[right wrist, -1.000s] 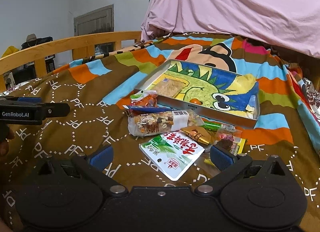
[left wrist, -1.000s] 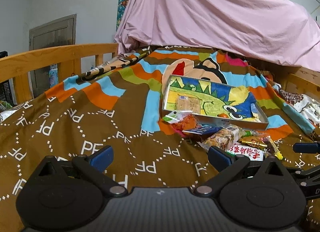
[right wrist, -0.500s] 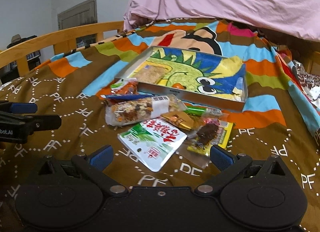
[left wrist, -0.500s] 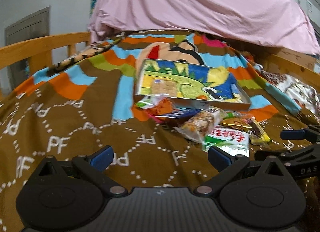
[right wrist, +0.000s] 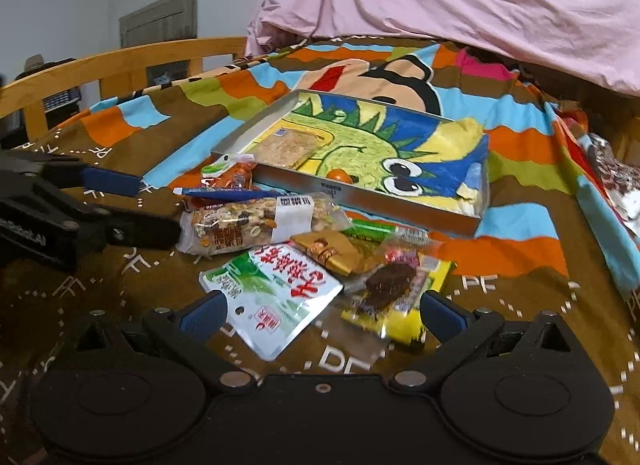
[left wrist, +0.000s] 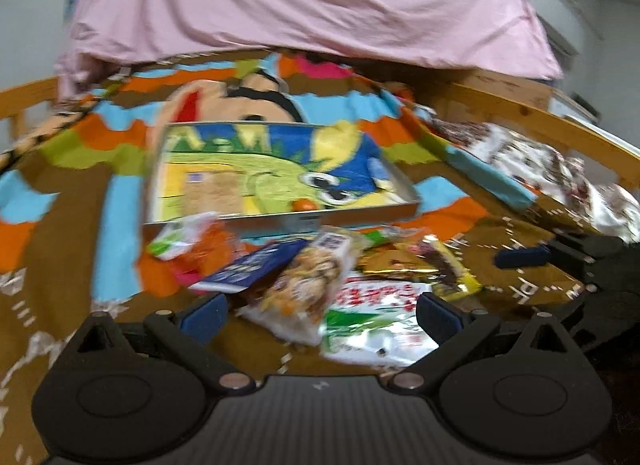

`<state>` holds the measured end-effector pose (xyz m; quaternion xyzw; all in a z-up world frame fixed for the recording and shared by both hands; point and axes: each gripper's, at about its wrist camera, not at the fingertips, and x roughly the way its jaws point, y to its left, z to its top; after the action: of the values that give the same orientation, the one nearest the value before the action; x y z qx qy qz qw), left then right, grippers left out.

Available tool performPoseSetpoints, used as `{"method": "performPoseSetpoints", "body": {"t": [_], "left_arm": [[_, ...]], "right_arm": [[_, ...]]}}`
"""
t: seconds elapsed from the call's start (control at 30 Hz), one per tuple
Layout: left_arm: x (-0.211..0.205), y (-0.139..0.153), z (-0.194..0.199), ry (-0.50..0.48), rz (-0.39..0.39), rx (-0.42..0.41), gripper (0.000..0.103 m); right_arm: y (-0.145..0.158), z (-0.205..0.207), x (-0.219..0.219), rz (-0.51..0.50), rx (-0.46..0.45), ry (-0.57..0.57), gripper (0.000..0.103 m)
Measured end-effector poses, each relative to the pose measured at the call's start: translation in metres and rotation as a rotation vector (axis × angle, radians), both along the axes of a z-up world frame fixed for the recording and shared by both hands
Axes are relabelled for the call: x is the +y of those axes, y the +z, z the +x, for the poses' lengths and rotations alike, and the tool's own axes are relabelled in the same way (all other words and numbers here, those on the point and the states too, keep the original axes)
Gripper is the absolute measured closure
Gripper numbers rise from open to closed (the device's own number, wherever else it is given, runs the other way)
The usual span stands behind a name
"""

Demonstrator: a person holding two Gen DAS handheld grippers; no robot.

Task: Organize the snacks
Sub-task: 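Move both grippers back toward the remaining snacks beside the tray, then grasp the mixed-nut bag with the left gripper while the right gripper grasps the gold candy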

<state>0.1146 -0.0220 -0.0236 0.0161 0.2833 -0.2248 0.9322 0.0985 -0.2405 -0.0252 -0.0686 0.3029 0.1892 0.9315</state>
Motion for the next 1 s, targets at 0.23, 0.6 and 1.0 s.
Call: {"method": "performPoseSetpoints", "body": {"t": [0.23, 0.6, 1.0], "left_arm": [[-0.013, -0.006, 0.033, -0.151, 0.068, 0.026, 0.001], [-0.015, -0.007, 0.060, -0.216, 0.032, 0.084, 0.011], [-0.020, -0.020, 0.083, -0.183, 0.062, 0.177, 0.024]], "right_arm": [[-0.001, 0.021, -0.005, -0.030, -0.003, 0.034, 0.001], [-0.013, 0.032, 0.006, -0.148, -0.059, 0.018, 0.012], [-0.025, 0.043, 0.017, -0.182, -0.085, 0.066, 0.026]]}}
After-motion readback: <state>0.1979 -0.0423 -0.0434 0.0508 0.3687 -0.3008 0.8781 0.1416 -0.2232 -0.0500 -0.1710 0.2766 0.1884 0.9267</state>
